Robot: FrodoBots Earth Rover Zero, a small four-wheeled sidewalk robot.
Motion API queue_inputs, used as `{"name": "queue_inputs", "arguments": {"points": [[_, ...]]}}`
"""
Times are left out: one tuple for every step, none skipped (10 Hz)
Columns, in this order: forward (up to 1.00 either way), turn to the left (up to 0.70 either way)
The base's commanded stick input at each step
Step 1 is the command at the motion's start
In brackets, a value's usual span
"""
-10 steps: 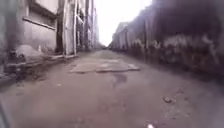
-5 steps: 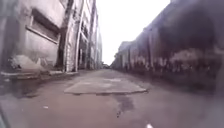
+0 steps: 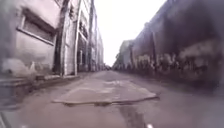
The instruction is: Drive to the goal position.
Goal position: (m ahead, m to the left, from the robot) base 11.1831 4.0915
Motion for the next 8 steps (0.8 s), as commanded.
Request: {"name": "queue_inputs", "arguments": {"points": [[1.00, 0.00], [1.00, 0.03], [1.00, 0.17], [1.00, 0.11], [1.00, 0.00], [1.00, 0.00], [1.00, 0.00], [1.00, 0.00]]}}
